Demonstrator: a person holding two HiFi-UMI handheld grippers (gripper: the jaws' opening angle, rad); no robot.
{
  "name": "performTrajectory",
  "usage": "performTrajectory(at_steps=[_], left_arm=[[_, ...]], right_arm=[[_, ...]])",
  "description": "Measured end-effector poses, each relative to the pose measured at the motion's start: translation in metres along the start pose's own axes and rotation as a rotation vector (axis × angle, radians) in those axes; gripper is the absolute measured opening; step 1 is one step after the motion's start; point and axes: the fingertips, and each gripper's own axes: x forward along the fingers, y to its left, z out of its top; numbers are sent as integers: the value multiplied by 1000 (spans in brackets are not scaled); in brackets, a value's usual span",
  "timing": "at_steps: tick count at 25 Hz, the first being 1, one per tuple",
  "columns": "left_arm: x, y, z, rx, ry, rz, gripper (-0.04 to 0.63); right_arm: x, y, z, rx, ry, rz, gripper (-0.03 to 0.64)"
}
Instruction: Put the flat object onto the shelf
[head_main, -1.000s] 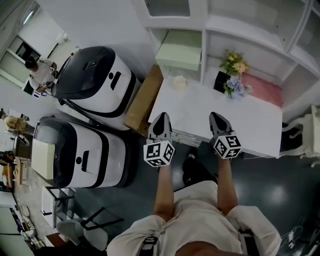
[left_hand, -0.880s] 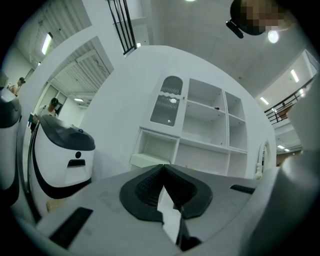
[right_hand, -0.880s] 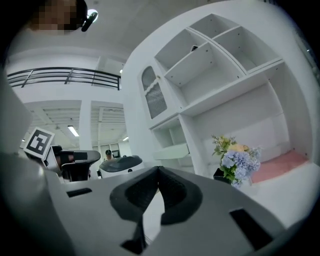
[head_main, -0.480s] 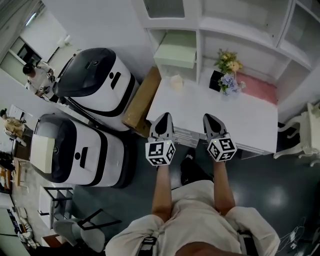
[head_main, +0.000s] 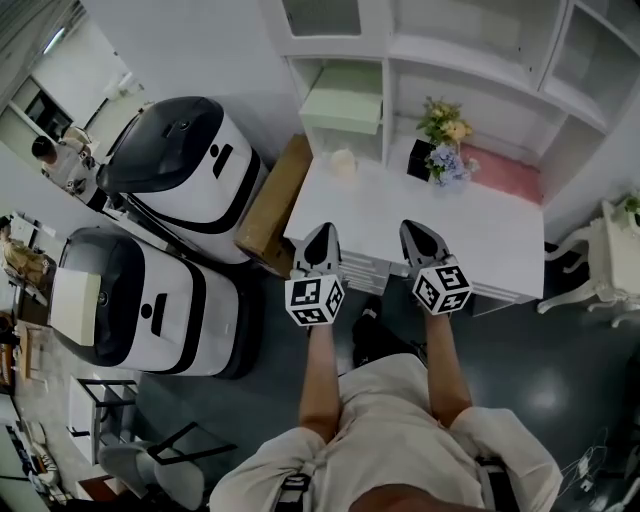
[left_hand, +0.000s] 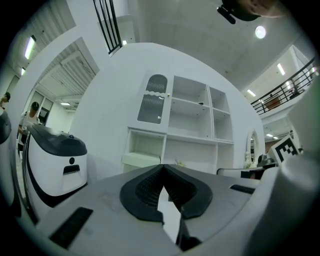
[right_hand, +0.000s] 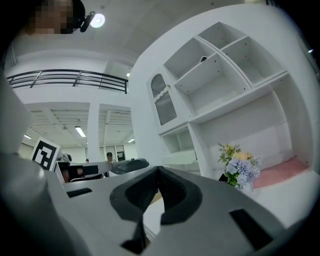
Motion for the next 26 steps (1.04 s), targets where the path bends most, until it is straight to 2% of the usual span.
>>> performTrajectory(at_steps=[5,8,10,18,26], left_arm=[[-8,0,4,14,-13,-18,11],[-15,2,11,-71,-70,-41,9],[-17,4,13,-97,-79,-49,9],[-15,4,-3,-111,-9,-31,9],[-13,6,-15,-66,48,-49,9]], right_arm=[[2,9,-6,-14,28,19,67],[2,12,-9,-18,37,21,67],[2,14,-9,-17,39,23,67],[0,18,-12,-29,58,35,67],[6,22,-13,-26,59,36,67]])
